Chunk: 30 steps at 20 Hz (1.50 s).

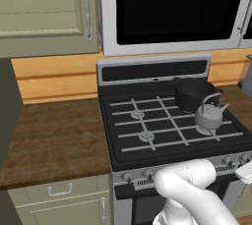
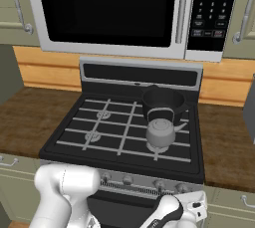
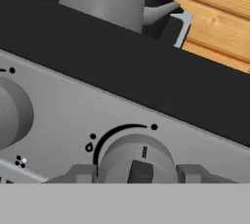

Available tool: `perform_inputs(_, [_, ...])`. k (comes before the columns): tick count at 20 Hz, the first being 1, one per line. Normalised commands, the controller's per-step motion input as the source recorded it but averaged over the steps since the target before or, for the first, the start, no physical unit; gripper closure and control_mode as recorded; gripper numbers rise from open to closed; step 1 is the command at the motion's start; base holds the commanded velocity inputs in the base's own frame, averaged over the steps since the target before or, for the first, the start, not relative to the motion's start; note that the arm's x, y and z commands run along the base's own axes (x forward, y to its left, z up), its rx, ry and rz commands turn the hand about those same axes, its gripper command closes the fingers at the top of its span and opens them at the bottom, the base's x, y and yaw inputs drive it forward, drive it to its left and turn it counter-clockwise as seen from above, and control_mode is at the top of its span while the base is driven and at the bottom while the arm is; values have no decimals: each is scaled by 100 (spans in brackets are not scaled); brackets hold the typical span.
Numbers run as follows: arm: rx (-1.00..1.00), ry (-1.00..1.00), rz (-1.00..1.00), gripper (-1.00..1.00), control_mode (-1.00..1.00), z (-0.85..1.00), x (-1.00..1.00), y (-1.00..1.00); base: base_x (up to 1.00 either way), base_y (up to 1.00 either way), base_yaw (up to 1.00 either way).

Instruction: Pick the kettle from the counter and place it on a stove burner. Then turn the burner on.

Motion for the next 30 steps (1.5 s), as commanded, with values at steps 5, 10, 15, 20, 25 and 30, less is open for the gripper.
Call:
perform_inputs(5, [-33, 0, 13, 100, -100, 0, -3, 0, 0, 0, 0])
perform_inputs(10, [-35, 0, 17, 100, -100, 0, -5, 0, 0, 0, 0])
perform_inputs(15, [-36, 2, 21, 100, -100, 0, -7, -4, 0, 0, 0])
perform_inputs(20, [-35, 5, 24, 100, -100, 0, -5, -9, 0, 0, 0])
perform_inputs(25, [-27, 7, 21, 100, -100, 16, -3, -17, 0, 0, 0])
perform_inputs(30, [-17, 10, 16, 100, -100, 42, 0, -16, 0, 0, 0])
